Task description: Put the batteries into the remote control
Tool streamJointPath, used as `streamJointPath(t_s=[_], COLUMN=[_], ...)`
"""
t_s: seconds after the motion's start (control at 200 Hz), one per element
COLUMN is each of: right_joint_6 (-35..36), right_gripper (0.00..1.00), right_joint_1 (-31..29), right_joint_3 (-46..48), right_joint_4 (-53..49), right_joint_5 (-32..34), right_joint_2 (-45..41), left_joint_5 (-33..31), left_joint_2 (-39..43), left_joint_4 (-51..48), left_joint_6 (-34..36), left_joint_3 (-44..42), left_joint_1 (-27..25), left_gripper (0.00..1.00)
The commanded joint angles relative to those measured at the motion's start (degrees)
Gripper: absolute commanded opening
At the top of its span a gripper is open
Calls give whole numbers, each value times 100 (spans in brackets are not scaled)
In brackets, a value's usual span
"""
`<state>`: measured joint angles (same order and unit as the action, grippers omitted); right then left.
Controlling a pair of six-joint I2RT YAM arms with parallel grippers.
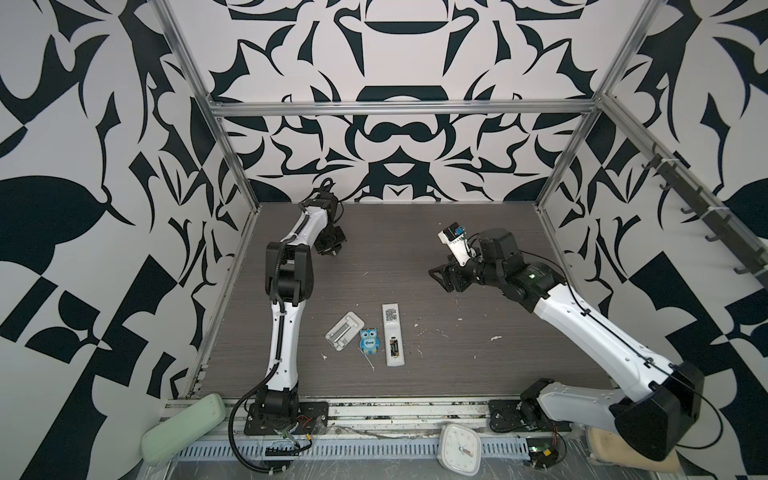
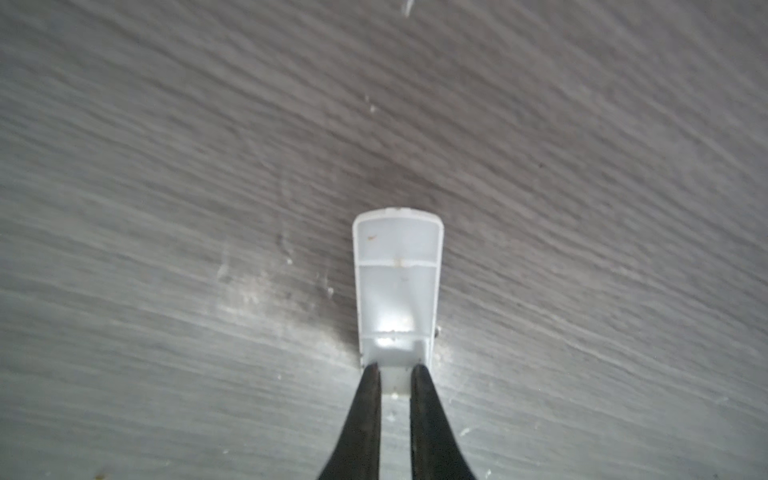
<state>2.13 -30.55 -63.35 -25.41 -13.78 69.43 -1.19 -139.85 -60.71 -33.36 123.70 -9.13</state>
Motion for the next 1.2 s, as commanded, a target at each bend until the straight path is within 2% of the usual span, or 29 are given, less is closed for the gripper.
streamJointPath(t_s=[0.0,0.105,0.195,0.295,0.395,0.46,0.615,0.815,0.965,1.195], right_joint_6=[149,305,536,873,1442,1800,2559,3514,4130,4816], right_gripper=[77,76,75,76,80,87,100,100,100,100], right_joint_1=[22,15,5,4,-21,-42,-213,-726,-1193,-2038], right_joint_3=[25,265,525,858,822,815,975,1159,1254,1452], right_joint_4=[174,317,666,1160,1050,1009,1296,1795,2028,2772], right_joint_5=[-1,-73,-212,-34,64,90,152,130,291,1205], right_joint_2=[-246,-578,-1057,-1577,-1661,-1647,-1700,-1678,-1678,-1782], left_joint_5=[478,1309,2257,3343,4190,4685,5408,5854,6231,6737], left_joint_2=[725,1431,2096,2860,3515,3945,4968,5915,6452,7021], left_joint_4=[-148,172,473,990,1325,1712,2769,3223,3504,3613], left_joint_6=[101,61,-151,-518,-828,-1110,-1978,-2599,-3184,-3888], left_joint_3=[-377,-1046,-1774,-2680,-3345,-3727,-4423,-4646,-4687,-4688], left_joint_1=[-19,-54,-54,-84,-238,-370,-603,-977,-1042,-1077], left_gripper=[11,10,9,9,9,9,9,9,11,12])
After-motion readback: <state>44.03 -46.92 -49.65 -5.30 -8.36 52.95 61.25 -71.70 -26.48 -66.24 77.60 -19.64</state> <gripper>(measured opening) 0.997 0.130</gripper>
